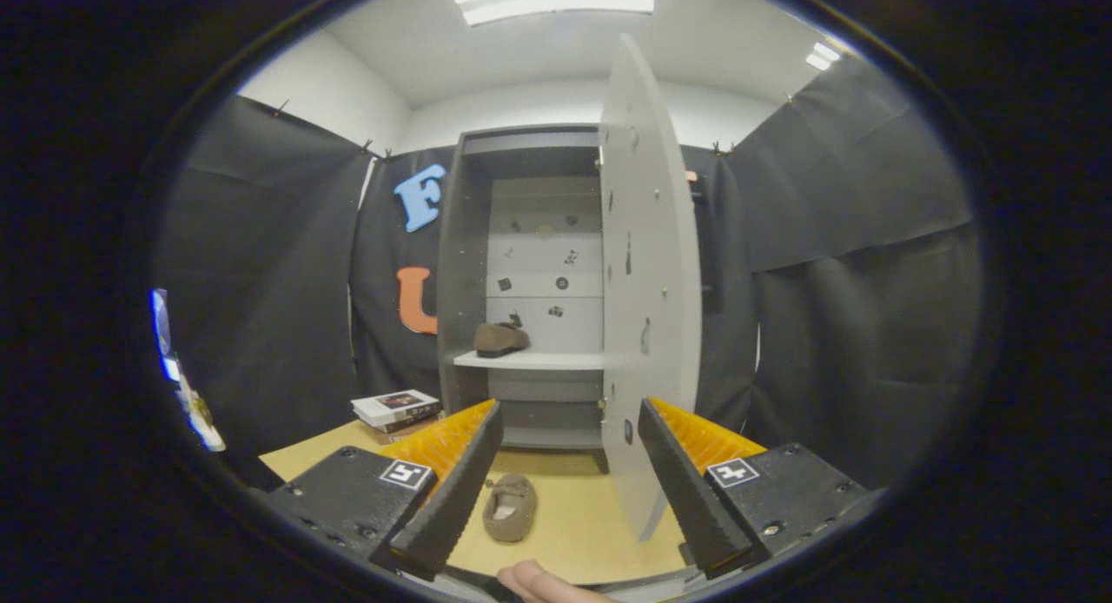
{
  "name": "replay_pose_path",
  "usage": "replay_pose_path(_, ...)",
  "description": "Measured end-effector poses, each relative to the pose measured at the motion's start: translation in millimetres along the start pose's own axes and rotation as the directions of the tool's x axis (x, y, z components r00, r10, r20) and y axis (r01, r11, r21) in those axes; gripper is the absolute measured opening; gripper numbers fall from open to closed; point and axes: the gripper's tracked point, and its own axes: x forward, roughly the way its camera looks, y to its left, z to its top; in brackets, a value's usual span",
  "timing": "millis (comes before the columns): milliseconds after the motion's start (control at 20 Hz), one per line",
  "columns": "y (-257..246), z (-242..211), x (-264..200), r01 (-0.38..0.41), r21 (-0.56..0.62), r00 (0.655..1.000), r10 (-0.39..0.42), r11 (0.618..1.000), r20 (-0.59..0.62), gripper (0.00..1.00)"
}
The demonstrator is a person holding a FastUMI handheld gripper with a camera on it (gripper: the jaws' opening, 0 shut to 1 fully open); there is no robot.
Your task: Open the shoe cabinet door, grab the shoes and put them into the shoe cabinet, then close the shoe cabinet door.
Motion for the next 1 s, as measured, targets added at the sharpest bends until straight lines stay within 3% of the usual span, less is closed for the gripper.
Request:
replay_pose_path(150,23.2,-25.3,18.0,0.005,0.021,1.0,-0.005,1.0,0.002,1.0)
replay_pose_path(400,60.6,-76.6,54.7,-0.009,-0.043,0.999,0.008,0.999,-0.035,1.0)
replay_pose_path(700,110.2,-160.3,103.7,-0.091,-0.066,0.981,0.078,0.994,-0.176,1.0)
replay_pose_path(1000,122.7,-227.3,146.1,-0.084,-0.047,0.951,0.066,0.995,-0.303,1.0)
